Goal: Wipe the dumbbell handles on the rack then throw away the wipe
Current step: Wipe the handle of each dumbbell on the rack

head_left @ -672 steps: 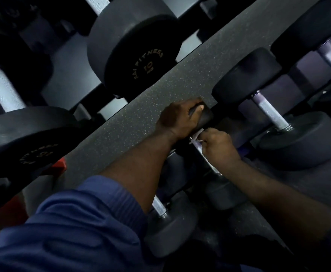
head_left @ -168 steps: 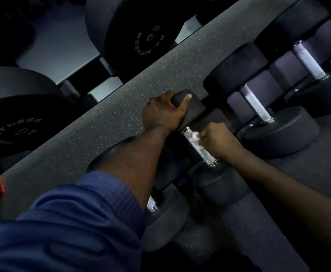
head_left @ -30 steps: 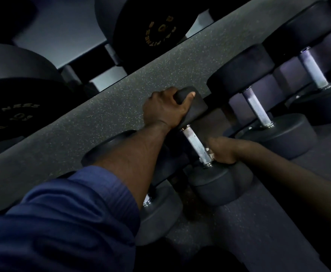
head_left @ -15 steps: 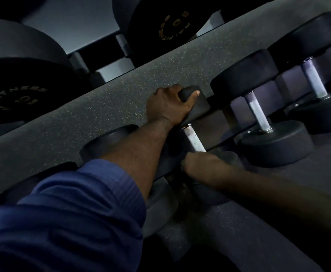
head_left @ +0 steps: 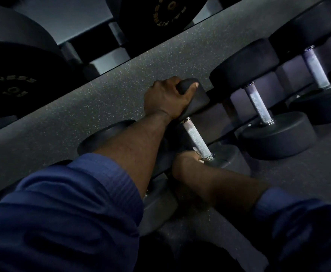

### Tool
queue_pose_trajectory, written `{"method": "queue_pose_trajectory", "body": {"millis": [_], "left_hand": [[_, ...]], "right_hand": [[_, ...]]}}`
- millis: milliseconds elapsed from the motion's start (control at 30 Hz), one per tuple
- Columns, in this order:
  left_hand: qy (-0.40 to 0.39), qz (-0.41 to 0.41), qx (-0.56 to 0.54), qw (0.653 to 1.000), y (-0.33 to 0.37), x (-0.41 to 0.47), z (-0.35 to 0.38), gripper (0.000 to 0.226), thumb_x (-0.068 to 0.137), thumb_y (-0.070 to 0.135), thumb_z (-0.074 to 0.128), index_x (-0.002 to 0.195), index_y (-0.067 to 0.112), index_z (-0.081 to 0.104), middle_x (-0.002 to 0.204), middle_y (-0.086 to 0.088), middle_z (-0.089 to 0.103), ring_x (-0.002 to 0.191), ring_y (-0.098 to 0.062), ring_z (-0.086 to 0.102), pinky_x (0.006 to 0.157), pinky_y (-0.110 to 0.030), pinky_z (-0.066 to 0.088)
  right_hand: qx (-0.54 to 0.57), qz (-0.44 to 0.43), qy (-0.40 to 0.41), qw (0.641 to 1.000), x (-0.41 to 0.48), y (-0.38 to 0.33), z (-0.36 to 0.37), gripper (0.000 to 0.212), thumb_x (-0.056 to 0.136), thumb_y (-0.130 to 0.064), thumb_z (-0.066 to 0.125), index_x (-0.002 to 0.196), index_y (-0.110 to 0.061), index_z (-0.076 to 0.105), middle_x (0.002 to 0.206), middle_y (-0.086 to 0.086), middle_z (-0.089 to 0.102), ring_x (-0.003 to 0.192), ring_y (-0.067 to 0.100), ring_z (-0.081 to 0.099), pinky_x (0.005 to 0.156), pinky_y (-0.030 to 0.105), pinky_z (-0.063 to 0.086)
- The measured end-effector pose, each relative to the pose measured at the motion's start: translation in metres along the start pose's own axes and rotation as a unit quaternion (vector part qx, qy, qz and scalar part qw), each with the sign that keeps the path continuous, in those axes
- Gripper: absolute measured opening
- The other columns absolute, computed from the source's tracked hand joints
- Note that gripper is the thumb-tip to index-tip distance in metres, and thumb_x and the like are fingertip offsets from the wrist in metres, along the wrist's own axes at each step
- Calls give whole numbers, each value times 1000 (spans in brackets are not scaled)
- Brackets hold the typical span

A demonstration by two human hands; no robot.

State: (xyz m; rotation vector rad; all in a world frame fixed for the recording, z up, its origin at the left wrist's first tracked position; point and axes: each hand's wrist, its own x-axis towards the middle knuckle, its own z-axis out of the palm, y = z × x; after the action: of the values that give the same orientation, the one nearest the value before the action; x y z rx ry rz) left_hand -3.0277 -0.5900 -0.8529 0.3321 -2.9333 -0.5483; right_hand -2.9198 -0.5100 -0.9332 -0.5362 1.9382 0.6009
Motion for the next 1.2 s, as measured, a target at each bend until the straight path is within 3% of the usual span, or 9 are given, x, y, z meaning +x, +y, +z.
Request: {"method": "queue_pose_trajectory", "body": {"millis": [133, 267, 467, 600, 700, 800, 967, 1100, 1200], "left_hand": [[-5, -2, -3, 1000, 2, -1, -2, 70, 83, 86, 43, 109, 29, 73, 104, -5, 77, 100, -33, 71, 85, -39, 57], [-5, -1, -5, 1000, 1, -1, -2, 66, 84, 85, 44, 107, 29, 73, 100, -4, 76, 97, -32, 71, 84, -39, 58], [-3, -4, -12, 1000, 0, -1, -1, 67, 84, 85, 45, 103, 26, 73, 96, -5, 76, 94, -33, 71, 82, -40, 58], [-3, -3, -11, 1000, 2, -1, -3, 67, 84, 85, 43, 103, 28, 73, 96, -4, 76, 92, -33, 72, 79, -39, 58], [-4, -4, -15, 1000, 2, -1, -2, 67, 83, 86, 43, 108, 31, 74, 99, -3, 77, 94, -32, 72, 81, -40, 59], [-1, -7, -21, 1000, 2, -1, -2, 68, 82, 87, 42, 107, 33, 74, 99, 0, 78, 95, -29, 73, 82, -39, 59], [8, -14, -24, 1000, 6, -5, -5, 62, 84, 84, 47, 105, 32, 75, 95, 2, 77, 91, -26, 73, 80, -36, 59], [9, -21, -33, 999, 7, -6, -5, 60, 85, 83, 49, 106, 33, 75, 93, 2, 78, 90, -25, 73, 78, -35, 59], [9, -20, -24, 999, 5, -5, -6, 63, 84, 84, 48, 108, 33, 75, 96, -1, 78, 93, -28, 73, 81, -35, 59]], "right_hand": [[41, -108, 134, 984, -8, 18, 19, 25, 90, -26, 67, 108, -11, 76, 109, 11, 72, 106, 31, 68, 79, 33, 47], [-44, -162, 390, 905, 2, 36, 30, 41, 27, -27, 98, 40, -14, 61, 47, 1, 54, 37, 19, 53, 38, 18, 35], [1, -209, 350, 913, -11, 51, 30, 33, 40, -26, 96, 55, -16, 68, 51, -1, 52, 44, 21, 58, 39, 15, 37], [132, -237, 161, 949, -58, 105, -9, 24, 93, -13, 59, 113, -12, 73, 92, 3, 68, 100, 28, 69, 73, 29, 53], [385, -191, 176, 886, -65, 167, -6, 30, 87, 0, 60, 102, -17, 80, 83, -5, 76, 75, 4, 69, 65, 18, 50], [581, -97, 262, 764, -40, 180, 16, 26, 93, -1, 57, 101, -14, 77, 91, 2, 75, 85, 13, 67, 72, 26, 50], [485, -157, 64, 858, -10, 154, 5, 28, 83, 9, 42, 84, 3, 69, 78, 19, 69, 67, 22, 59, 62, 32, 45], [375, -179, 49, 908, 4, 153, 0, 23, 91, -3, 52, 97, 0, 74, 96, 17, 74, 79, 23, 64, 67, 34, 51], [513, -176, 88, 835, 7, 149, 1, 19, 88, 3, 58, 80, -4, 74, 86, 23, 73, 68, 25, 60, 52, 29, 47]]}}
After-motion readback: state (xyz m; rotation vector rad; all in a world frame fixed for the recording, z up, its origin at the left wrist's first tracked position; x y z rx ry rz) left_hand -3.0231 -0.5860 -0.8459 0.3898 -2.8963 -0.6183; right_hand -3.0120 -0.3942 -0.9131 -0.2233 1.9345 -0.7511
